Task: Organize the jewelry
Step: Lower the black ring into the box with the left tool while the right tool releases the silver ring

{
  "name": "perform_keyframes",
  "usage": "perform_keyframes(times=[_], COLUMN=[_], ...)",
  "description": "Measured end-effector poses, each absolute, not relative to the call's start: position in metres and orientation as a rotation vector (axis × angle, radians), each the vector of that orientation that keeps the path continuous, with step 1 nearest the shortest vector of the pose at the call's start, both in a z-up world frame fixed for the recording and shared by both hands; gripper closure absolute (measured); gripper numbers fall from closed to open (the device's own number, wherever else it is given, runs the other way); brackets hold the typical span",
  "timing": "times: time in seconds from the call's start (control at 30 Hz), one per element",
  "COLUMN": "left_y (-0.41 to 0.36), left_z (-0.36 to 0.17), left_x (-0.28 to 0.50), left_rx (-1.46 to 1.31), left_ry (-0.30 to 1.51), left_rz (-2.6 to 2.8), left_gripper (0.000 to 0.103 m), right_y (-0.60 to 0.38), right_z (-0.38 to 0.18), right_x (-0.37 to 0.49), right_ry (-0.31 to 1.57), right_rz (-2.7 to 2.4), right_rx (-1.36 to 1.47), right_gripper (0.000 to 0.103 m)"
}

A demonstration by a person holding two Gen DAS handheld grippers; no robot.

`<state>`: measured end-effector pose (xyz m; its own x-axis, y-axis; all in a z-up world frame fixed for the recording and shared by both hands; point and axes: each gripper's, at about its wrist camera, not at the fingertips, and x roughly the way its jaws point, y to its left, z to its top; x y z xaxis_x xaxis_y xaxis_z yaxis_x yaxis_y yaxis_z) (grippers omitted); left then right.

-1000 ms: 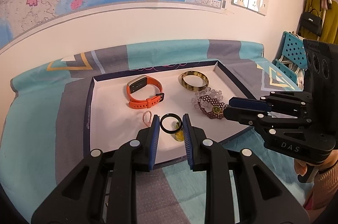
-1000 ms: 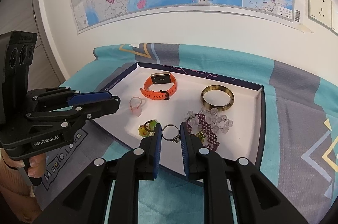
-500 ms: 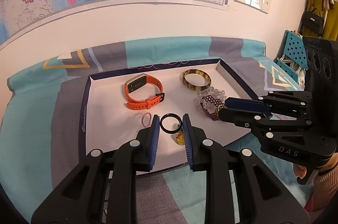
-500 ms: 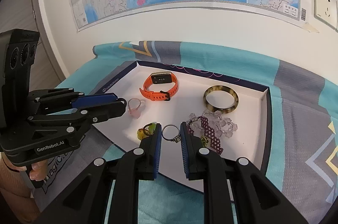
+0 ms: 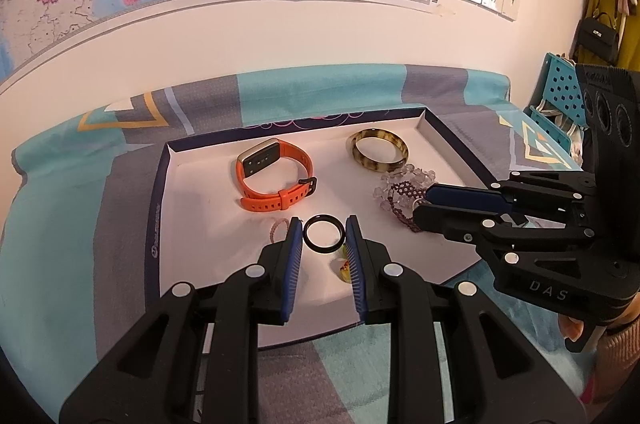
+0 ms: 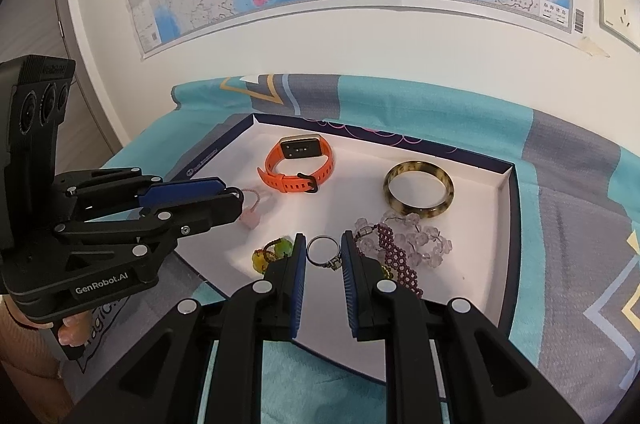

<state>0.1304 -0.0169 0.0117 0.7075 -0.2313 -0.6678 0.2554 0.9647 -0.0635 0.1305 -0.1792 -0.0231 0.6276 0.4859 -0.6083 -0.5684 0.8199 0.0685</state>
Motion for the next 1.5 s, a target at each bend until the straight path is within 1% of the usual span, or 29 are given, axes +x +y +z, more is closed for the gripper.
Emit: perform_keyframes(times=[1.5], left_y=[-0.014], left_z=[-0.011], left_x=[0.165], left_rx=[0.031], left_ry=[0.825], left_rz=[-0.224], left_gripper=[0.08], right_y=[-0.168], right_z=[-0.037], right_x=[0.159], right_ry=[0.737], right_rz=[0.583], right_rx=[-0.111], right_gripper=[0.087])
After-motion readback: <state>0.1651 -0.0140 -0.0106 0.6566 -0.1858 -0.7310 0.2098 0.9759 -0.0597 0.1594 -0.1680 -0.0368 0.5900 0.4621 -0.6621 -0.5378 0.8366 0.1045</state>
